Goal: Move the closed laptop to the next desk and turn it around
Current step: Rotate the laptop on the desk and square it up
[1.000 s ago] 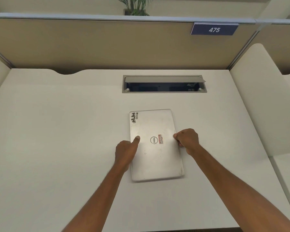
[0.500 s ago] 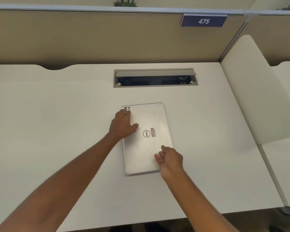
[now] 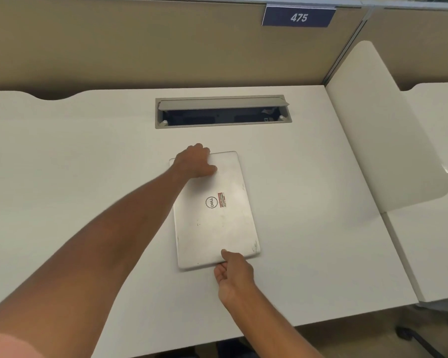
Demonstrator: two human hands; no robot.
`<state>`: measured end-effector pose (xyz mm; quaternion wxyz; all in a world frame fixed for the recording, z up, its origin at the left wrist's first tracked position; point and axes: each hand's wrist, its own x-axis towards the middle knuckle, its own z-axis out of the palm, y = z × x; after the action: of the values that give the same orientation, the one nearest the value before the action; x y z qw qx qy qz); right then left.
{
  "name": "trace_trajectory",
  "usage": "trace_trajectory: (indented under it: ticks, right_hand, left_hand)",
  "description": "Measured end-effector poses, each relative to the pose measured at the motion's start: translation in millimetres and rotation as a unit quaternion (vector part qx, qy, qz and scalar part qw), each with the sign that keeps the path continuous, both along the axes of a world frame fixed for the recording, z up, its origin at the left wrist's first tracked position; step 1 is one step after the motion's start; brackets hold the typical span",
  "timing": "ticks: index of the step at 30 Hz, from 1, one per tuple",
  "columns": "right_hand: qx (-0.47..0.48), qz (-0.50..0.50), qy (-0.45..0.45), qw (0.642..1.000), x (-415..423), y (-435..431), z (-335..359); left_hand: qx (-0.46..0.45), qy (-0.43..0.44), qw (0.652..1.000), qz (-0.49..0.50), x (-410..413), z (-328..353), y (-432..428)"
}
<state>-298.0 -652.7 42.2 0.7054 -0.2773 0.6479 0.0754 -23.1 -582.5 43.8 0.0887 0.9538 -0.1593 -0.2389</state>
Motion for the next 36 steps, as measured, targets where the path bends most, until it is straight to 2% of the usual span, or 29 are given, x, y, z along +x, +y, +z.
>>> trace_trajectory:
  ticks: [9, 20, 26, 36]
  right_hand:
    - [-0.022, -0.03, 0.044, 0.998, 10, 1, -10]
    - [-0.108, 0.034, 0.027, 0.993, 23, -49, -27]
    - [-0.214, 0.152, 0.023, 0.965, 40, -94, -36]
    - [-0.272, 0.244, -0.05, 0.929, 81, -141, -30]
  left_hand:
    - [-0.013, 0.0, 1.0, 0.026, 10, -2, -9]
    - [-0.077, 0.059, 0.982, 0.162, 17, -8, 23]
    - [-0.145, 0.102, 0.953, 0.244, 2, -11, 57]
    - [-0.266, 0.128, 0.875, 0.383, -62, -5, 114]
